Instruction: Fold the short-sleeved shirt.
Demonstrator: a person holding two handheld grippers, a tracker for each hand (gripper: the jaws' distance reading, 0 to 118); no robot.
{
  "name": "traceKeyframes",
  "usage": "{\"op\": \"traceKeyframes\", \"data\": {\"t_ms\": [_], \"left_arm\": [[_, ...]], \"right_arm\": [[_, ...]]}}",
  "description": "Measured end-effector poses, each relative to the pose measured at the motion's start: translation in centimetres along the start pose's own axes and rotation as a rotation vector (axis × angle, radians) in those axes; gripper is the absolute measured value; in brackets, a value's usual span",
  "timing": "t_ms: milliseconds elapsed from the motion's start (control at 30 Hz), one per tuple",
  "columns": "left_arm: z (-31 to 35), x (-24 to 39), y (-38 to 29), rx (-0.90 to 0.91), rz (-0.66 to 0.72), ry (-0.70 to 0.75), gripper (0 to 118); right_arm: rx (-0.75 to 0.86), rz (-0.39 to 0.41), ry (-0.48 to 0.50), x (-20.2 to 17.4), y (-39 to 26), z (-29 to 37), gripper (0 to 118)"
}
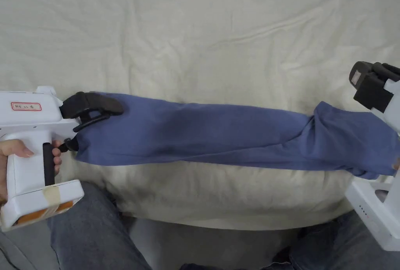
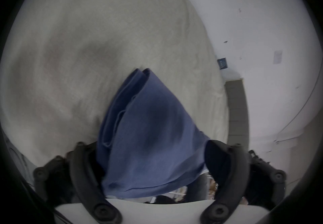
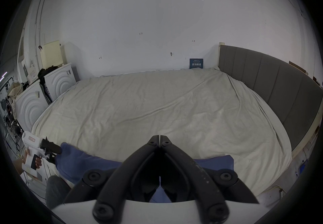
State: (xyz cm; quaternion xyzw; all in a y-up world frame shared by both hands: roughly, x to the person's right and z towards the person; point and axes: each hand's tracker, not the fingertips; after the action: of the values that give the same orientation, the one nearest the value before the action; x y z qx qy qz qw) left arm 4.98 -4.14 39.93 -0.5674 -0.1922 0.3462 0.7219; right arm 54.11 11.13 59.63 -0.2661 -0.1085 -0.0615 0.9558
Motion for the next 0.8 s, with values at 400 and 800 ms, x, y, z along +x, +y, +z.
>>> {"op": "traceKeyframes", "data": {"t_ms": [400,800], "left_arm": [[0.5,7.3,-3.1,0.1,-0.341,0.427,10],[0.2,23.0,-11.5,0.112,-0.741,0.216,10]], "right_arm": [[0.048,-0.014,0.045,1.2,-0.2,2.6,2],[0.163,-0.06,0.005,4.6,0.1,6.5,2]]}}
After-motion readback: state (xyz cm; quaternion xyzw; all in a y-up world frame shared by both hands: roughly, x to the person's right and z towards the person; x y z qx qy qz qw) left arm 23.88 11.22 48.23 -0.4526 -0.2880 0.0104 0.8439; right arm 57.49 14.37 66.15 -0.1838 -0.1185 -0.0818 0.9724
